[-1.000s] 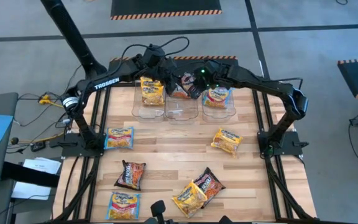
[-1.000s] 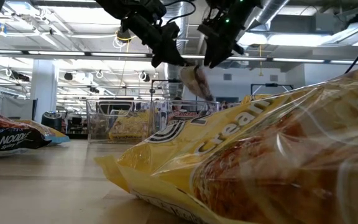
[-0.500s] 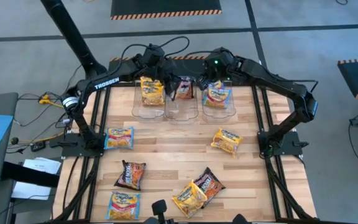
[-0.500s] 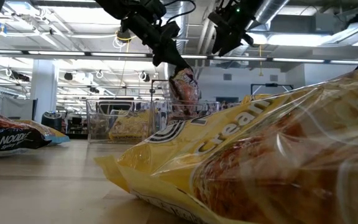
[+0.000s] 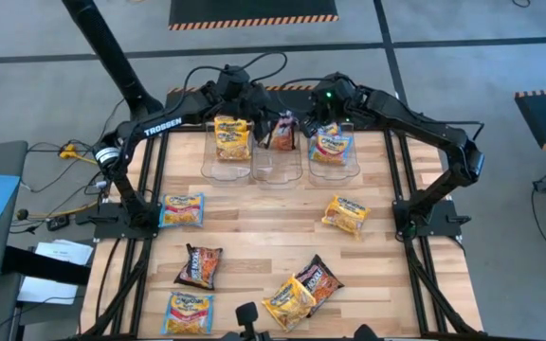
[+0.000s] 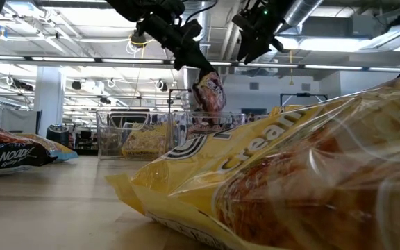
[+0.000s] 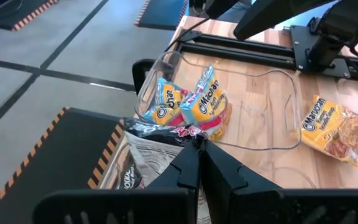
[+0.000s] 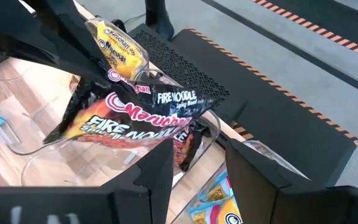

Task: Sort Maruchan noodles
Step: Put the black noodle pack in the middle transparent bin

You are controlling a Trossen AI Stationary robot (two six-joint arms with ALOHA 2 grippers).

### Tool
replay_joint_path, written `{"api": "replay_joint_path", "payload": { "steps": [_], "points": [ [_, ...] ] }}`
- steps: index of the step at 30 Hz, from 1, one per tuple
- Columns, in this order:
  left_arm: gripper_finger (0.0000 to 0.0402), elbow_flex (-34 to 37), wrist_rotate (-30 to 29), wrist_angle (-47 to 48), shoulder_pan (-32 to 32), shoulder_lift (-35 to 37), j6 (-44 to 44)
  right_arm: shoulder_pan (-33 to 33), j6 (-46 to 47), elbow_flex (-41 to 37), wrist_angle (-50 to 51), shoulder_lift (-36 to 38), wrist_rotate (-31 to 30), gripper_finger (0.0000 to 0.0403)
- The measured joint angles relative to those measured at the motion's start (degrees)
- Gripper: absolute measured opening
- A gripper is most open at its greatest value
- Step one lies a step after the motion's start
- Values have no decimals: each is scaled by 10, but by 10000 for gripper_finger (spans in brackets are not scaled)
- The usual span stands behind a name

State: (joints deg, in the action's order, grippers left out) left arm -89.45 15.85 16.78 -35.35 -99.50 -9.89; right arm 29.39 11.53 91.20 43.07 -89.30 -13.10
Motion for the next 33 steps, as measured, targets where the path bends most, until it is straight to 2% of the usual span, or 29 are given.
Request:
{"api": "replay_joint_path", "payload": {
  "steps": [6,14,23,33],
  "points": [
    [0,0,-1,-8,-1,0,24,0,0,0,0,0,0,170],
    [0,1,-1,-1,-1,-36,46,-2,0,0,0,0,0,170],
    [0,1,33,-35,-4,-61,85,-4,0,-1,16,0,-1,170],
    [0,0,-9,-20,-6,-77,59,-3,0,-1,20,0,-2,170]
  ]
}}
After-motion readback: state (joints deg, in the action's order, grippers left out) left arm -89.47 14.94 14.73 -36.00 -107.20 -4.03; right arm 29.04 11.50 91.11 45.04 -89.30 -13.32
